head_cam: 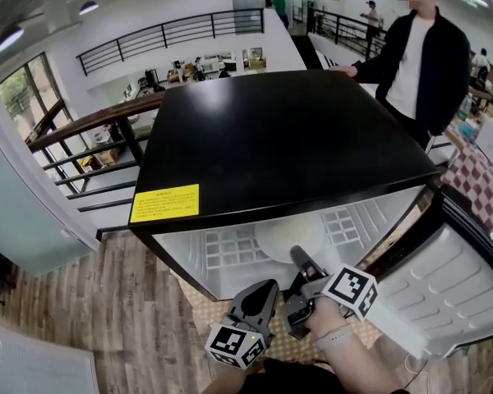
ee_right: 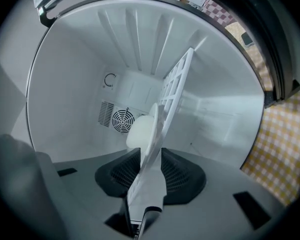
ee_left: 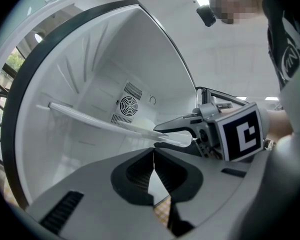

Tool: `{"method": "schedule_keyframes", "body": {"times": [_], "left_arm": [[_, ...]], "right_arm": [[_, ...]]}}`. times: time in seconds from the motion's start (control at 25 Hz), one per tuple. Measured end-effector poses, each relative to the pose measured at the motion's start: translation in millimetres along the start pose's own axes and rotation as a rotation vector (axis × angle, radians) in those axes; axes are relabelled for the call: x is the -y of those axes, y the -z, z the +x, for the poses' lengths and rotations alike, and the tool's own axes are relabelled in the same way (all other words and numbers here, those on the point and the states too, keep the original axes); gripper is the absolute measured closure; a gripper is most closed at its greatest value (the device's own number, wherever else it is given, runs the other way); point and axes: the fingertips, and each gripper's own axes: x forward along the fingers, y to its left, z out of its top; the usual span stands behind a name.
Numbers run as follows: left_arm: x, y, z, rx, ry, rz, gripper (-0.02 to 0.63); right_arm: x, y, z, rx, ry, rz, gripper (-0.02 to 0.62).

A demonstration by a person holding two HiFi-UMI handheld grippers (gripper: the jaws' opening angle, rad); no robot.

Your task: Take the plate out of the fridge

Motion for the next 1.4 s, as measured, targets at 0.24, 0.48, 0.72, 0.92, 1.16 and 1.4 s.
{"method": "schedule_keyframes", "body": {"times": [0.24, 0.48, 0.72, 0.92, 1.16, 1.4], "left_arm": [[4, -2, 2, 0.005, 0.014, 0.001, 0.595], [-1, -4, -2, 0.006, 0.003, -0.004, 0.595], [-8, -5, -7, 0.013, -0.019, -0.01, 0.595], [-12, -5, -7, 0.017, -0.032, -0.017, 0.595], [-10, -6, -9, 0.017, -0.028, -0.019, 0.595], [-6, -5, -8, 0.013, -0.017, -0.018, 0.595]], "right_arm": [[2, 0, -8, 0.016, -0.013, 0.067, 0.487], [-8, 15, -10, -0.02, -0.049, 0.127, 0.511], [-10, 18, -10, -0.002, -0.05, 0.134, 0.54], [-16, 36, -8, -0.057, -0.059, 0.147, 0.54], [-12, 29, -17, -0.046, -0.08, 0.128, 0.538], [-9, 15, -19, -0.022, -0.087, 0.119, 0.535]]}}
